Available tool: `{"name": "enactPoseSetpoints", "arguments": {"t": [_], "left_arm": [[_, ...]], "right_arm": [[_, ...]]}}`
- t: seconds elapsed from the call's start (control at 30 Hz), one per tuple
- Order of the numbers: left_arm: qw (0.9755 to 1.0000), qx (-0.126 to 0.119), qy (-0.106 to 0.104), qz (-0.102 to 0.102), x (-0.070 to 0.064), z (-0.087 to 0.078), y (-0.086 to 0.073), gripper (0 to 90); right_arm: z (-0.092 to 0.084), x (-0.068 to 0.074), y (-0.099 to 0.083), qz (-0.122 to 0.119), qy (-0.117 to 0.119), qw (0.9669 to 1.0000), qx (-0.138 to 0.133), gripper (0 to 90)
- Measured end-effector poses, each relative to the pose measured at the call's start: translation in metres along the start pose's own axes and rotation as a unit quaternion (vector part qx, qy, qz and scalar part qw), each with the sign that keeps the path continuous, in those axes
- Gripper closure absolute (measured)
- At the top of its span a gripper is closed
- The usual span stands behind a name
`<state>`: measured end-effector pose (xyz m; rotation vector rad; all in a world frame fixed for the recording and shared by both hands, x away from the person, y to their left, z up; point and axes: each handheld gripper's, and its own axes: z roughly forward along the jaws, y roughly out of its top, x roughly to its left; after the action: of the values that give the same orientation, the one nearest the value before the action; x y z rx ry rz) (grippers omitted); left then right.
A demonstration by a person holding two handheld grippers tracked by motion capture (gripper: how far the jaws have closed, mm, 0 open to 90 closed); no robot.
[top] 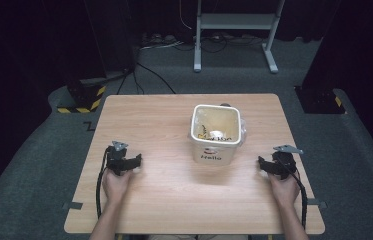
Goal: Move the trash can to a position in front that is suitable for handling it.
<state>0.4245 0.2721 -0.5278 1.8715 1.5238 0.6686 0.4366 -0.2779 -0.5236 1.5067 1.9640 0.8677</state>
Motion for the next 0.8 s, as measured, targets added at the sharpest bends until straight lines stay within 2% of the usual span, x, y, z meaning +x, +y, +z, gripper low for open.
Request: {"name": "enactPoseSetpoints", "arguments": {"t": [0.43,0.57,0.7,0.77,0.8], "left_arm": [[1.0,0.001,0.001,-0.002,0.0,0.0,0.0,21.2],[0.9999,0.003,0.006,-0.012,-0.004,0.002,0.002,17.8],[0.9993,0.002,0.019,-0.033,-0.008,0.005,0.004,14.9],[0.9989,0.003,0.018,-0.044,-0.011,0.007,0.008,14.8],[0.9988,0.006,0.016,-0.047,-0.014,0.009,0.011,14.7]], "right_arm": [[0.0,0.001,0.0,0.007,-0.003,1.0,0.001,27.7],[0.0,0.001,0.0,0.007,-0.005,1.0,0.001,27.7],[0.0,0.002,0.0,0.014,-0.007,0.9999,0.001,28.2],[0.001,0.003,0.003,0.025,-0.004,0.9997,0.005,29.8],[0.001,0.003,0.005,0.042,0.01,0.9991,0.005,30.1]]}}
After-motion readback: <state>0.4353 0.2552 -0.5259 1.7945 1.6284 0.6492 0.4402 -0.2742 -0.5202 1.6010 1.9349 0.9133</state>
